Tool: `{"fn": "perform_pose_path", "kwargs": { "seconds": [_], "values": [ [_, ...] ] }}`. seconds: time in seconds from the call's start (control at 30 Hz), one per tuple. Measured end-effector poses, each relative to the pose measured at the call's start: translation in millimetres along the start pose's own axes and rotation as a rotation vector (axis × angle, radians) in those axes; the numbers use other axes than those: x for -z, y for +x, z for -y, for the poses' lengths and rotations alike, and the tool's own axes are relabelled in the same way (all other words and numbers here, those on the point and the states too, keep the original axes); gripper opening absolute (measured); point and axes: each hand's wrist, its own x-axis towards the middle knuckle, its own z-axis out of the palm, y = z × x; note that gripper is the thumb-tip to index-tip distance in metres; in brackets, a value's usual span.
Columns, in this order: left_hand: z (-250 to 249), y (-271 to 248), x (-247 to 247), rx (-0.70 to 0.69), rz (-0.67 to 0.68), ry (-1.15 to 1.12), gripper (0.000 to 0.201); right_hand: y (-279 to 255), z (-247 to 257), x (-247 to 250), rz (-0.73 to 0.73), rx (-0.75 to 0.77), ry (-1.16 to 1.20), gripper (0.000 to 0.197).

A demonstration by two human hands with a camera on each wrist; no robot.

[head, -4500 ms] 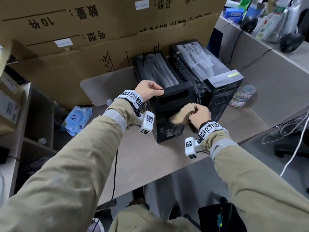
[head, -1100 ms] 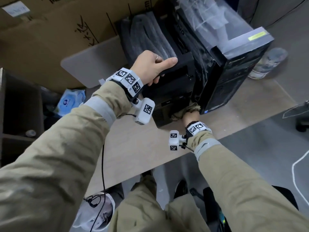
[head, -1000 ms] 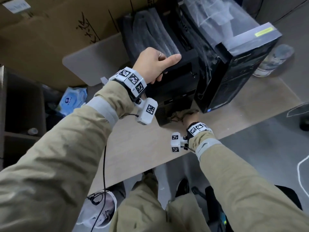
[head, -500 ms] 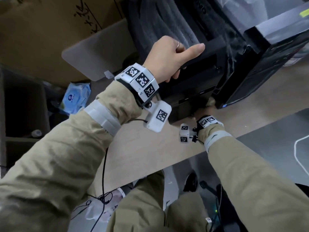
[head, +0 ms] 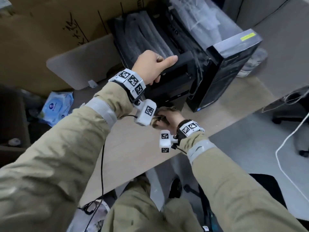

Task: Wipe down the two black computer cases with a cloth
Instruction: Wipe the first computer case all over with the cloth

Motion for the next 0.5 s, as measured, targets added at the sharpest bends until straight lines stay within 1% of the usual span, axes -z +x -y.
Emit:
{"fn": "perform_pose_path", "kwargs": {
  "seconds": [0.1, 0.17, 0.23, 0.27, 0.3, 0.37, 0.4, 0.43, 0.5],
  "values": [
    [-2.6, -3.4, -0.5, 0.004, -0.021, 0.023, 0.063, -28.8, 19.5, 7.6, -0.012, 0.153, 0.132, 0.005],
    [-2.3, -5.9, -0.6, 0.011, -0.029, 0.045, 0.064, -37.3, 29.9, 16.0, -0.042, 0.248, 0.134, 0.012],
    [-1.1, -8.5, 0.9, 0.021, -0.036, 0.058, 0.065, -41.4, 36.1, 24.9, -0.100, 0.308, 0.144, 0.010],
    [-0.3, -10.4, 2.3, 0.025, -0.041, 0.056, 0.065, -40.9, 37.8, 31.9, -0.137, 0.332, 0.137, 0.007],
    [0.8, -12.8, 3.9, 0.031, -0.046, 0.050, 0.065, -40.7, 39.9, 38.2, -0.206, 0.370, 0.123, 0.003],
    [4.6, -19.5, 8.3, 0.043, -0.064, 0.039, 0.065, -43.3, 47.8, 46.9, -0.346, 0.490, 0.098, 0.010],
    [7.9, -23.4, 10.2, 0.051, -0.073, 0.035, 0.066, -47.2, 53.0, 47.8, -0.388, 0.556, 0.073, 0.013],
    [11.5, -27.9, 13.1, 0.058, -0.081, 0.032, 0.067, -52.7, 59.3, 45.0, -0.404, 0.620, 0.040, 0.014],
    [18.6, -34.9, 19.2, 0.066, -0.079, 0.050, 0.068, -61.4, 73.4, 34.9, -0.367, 0.715, -0.026, 0.008]
  ]
}}
